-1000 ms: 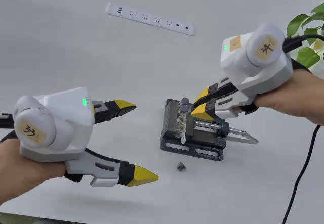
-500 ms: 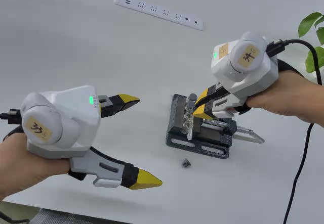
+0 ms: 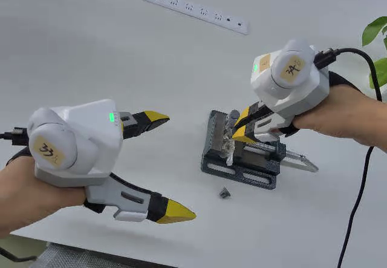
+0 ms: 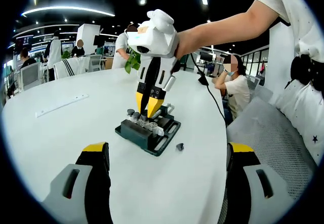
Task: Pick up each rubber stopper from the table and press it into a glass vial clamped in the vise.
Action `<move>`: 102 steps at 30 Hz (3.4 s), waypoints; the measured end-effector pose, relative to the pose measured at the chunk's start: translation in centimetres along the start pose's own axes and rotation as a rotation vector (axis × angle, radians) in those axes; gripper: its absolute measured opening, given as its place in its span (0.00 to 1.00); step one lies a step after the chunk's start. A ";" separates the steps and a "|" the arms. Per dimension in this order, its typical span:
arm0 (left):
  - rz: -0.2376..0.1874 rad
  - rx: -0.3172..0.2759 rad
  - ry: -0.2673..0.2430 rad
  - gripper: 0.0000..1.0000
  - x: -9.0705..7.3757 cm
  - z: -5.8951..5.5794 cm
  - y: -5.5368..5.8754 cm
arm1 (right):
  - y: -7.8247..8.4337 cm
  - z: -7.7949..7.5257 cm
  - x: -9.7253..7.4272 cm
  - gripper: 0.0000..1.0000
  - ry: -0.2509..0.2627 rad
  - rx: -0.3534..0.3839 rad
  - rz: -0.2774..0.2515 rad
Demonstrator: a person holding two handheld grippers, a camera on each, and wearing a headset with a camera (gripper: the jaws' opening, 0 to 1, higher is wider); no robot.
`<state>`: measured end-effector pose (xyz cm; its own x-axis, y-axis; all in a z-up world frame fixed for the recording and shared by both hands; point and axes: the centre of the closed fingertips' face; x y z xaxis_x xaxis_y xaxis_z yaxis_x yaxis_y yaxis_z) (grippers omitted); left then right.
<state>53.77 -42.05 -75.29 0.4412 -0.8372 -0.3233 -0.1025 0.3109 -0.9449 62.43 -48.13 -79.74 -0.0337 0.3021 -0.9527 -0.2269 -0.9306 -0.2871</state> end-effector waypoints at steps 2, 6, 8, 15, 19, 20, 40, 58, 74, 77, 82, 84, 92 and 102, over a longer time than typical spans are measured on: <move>-0.001 -0.003 -0.001 0.96 0.0 0.0 0.0 | 0.0 0.1 0.0 0.06 -0.001 0.000 0.008; -0.005 -0.003 -0.001 0.95 0.0 -0.1 -0.1 | 0.0 0.1 0.0 0.06 0.000 -0.015 0.022; -0.006 -0.008 -0.003 0.95 0.0 -0.1 -0.1 | 0.0 -0.1 0.0 0.06 -0.001 -0.015 0.025; -0.009 -0.009 0.001 0.95 0.1 -0.3 -0.2 | 0.1 0.0 -0.1 0.06 -0.004 -0.016 0.031; -0.010 -0.009 0.001 0.95 0.1 -0.3 -0.1 | 0.0 0.1 -0.1 0.05 -0.005 -0.015 0.032; -0.010 -0.008 0.002 0.95 0.1 -0.2 -0.1 | 0.0 0.1 0.0 0.05 -0.005 -0.017 0.033; -0.010 -0.016 0.000 0.93 0.0 -0.3 0.0 | -0.1 0.2 0.2 0.05 -0.016 -0.024 0.065; -0.011 -0.026 0.009 0.91 0.4 -0.7 -0.1 | -0.1 0.1 0.5 0.05 0.035 -0.037 0.151; -0.006 -0.025 0.016 0.90 0.4 -0.7 0.3 | 0.1 0.2 0.4 0.07 0.012 -0.042 0.117; -0.008 -0.028 0.014 0.90 0.4 -0.6 0.3 | 0.1 0.3 0.4 0.07 0.012 -0.040 0.114; -0.009 -0.029 0.013 0.90 0.5 -0.6 0.3 | 0.1 0.3 0.2 0.08 0.009 -0.032 0.106; -0.008 -0.029 0.013 0.90 0.5 -0.6 0.3 | 0.1 0.3 0.3 0.08 0.008 -0.031 0.102; -0.006 -0.031 0.014 0.89 0.5 -0.5 0.4 | -0.2 0.1 0.3 0.07 0.005 -0.029 0.082; -0.004 -0.032 0.015 0.88 0.6 -0.7 0.1 | -0.2 0.1 -0.2 0.08 0.008 -0.020 0.061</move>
<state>53.39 -42.88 -75.60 0.4280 -0.8451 -0.3203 -0.1295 0.2934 -0.9472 62.40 -48.02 -79.52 -0.0390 0.2433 -0.9692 -0.2056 -0.9511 -0.2305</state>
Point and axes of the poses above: the centre of the closed fingertips' face, and the gripper's own axes: x roughly forward along the fingers, z roughly to its left, y roughly out of its underside, and after that the axes turned 13 degrees about x, right-handed
